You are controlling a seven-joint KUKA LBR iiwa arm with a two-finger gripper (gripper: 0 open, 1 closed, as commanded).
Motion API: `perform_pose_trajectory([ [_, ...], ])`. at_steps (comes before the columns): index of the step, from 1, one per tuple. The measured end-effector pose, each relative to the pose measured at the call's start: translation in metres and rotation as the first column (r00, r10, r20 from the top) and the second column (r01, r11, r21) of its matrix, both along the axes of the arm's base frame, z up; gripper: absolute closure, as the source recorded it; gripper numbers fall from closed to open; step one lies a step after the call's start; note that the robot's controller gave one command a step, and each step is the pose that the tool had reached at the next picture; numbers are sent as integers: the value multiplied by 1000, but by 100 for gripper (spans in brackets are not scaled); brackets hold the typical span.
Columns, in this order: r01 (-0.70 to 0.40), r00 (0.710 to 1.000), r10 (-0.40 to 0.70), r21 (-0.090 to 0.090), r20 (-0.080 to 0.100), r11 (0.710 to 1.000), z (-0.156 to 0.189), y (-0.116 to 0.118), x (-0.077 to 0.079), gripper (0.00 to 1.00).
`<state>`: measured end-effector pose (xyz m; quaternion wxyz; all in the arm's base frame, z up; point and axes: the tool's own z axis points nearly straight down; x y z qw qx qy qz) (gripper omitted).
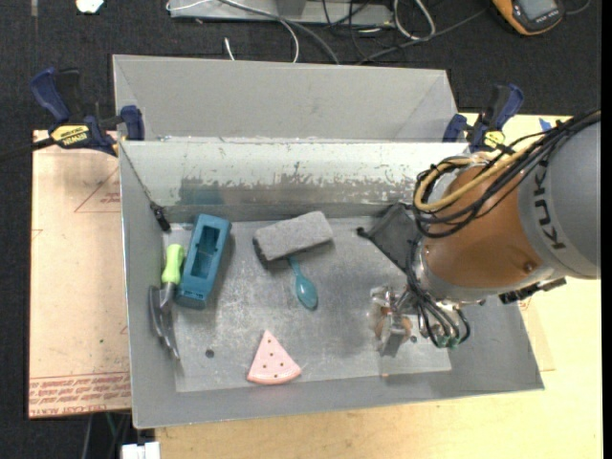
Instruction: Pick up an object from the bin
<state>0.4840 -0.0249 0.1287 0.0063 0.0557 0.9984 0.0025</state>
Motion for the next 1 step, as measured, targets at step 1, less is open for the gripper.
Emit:
perform_pose_trajectory([
  [1, -1, 1000, 1, 1, 0, 1000, 23, 0, 0, 100],
])
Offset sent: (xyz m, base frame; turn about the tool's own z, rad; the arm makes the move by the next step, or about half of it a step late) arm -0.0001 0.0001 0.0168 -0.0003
